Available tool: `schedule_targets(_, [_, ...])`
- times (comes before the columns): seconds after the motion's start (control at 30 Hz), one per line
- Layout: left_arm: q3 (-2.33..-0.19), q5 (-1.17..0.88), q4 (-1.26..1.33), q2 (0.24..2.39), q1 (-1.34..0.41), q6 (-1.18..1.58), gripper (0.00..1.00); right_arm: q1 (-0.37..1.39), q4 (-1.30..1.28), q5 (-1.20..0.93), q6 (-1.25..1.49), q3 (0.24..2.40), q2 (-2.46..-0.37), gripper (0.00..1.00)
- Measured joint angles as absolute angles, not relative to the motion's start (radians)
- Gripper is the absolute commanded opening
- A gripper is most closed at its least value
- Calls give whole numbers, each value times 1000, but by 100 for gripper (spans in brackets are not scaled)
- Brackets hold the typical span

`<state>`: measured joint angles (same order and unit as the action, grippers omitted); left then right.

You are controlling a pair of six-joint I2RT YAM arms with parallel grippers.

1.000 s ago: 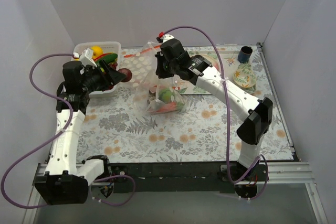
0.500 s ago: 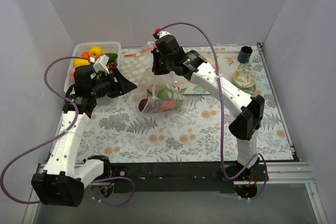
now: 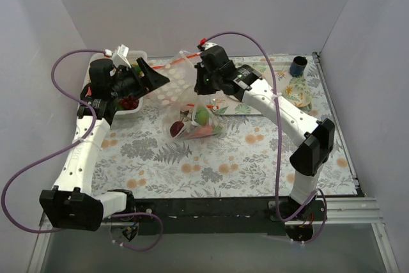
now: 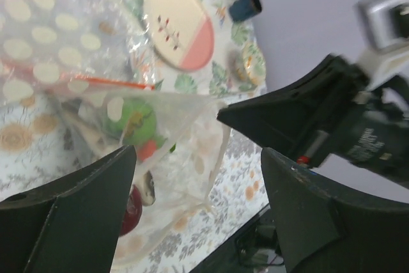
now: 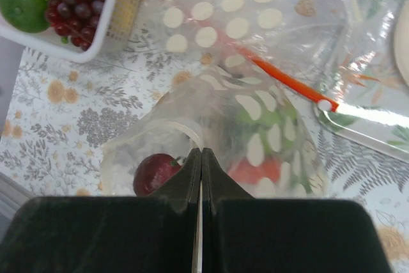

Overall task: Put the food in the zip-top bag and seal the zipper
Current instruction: Place the fake fruit in the zipper food storage bag, then pick up the fake fruit from the bin.

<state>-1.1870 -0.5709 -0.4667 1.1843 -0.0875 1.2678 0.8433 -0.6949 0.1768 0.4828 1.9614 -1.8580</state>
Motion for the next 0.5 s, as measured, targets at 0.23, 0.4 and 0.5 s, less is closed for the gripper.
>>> schedule_targets(0.23, [-1367,-385,-441,1256,-86,1317,79,649,-616,59,530,1694,-1648,1])
schedule_targets(0.4, [-1417,-167,-468,1386,-45,1316,79,738,-567,20,546,1658,-1571,1])
schedule_targets(0.5, [-1420,-81,-483,1475,1,1308,79,770,-549,0,544,1658,-1568,1])
